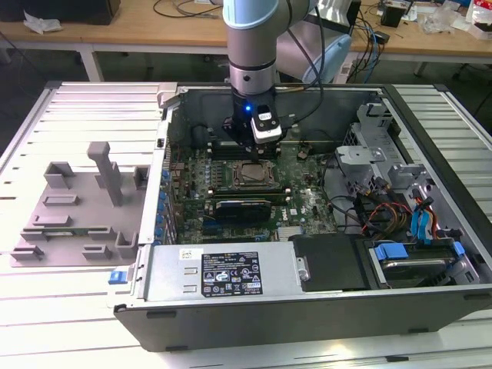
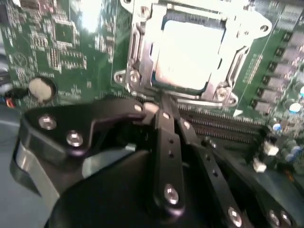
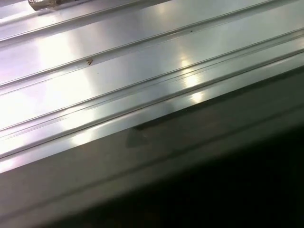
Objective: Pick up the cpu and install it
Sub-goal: 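Install the first cpu locking lever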
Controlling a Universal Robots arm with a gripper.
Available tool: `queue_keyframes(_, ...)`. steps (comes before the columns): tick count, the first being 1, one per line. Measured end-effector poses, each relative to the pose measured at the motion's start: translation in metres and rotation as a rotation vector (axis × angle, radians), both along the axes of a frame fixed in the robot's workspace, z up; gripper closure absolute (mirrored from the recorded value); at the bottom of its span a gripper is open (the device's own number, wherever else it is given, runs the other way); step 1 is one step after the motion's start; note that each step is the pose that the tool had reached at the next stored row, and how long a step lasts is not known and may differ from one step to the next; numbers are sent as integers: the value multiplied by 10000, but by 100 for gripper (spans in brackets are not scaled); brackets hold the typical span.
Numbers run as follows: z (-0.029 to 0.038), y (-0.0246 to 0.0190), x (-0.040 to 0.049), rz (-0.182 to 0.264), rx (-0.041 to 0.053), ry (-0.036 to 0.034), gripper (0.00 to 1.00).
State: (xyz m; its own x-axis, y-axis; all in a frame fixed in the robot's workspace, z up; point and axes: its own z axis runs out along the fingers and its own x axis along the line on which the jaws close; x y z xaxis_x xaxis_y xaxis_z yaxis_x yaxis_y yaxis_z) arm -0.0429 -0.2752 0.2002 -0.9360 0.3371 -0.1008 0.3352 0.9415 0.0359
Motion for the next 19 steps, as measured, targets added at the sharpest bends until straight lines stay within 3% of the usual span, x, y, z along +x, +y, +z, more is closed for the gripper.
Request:
queue_keyframes(2,8,1,1,-1,2,-3,89)
queue_keyframes(4,109,1,1,-2,1,-2,89)
queue_keyframes(6,255,0,0,-1,0,-1,89)
queue_keyframes(14,272,-20,-5,-1,-1,0,89)
queue_keyframes(19,272,-144,-43,9,-1,0,89)
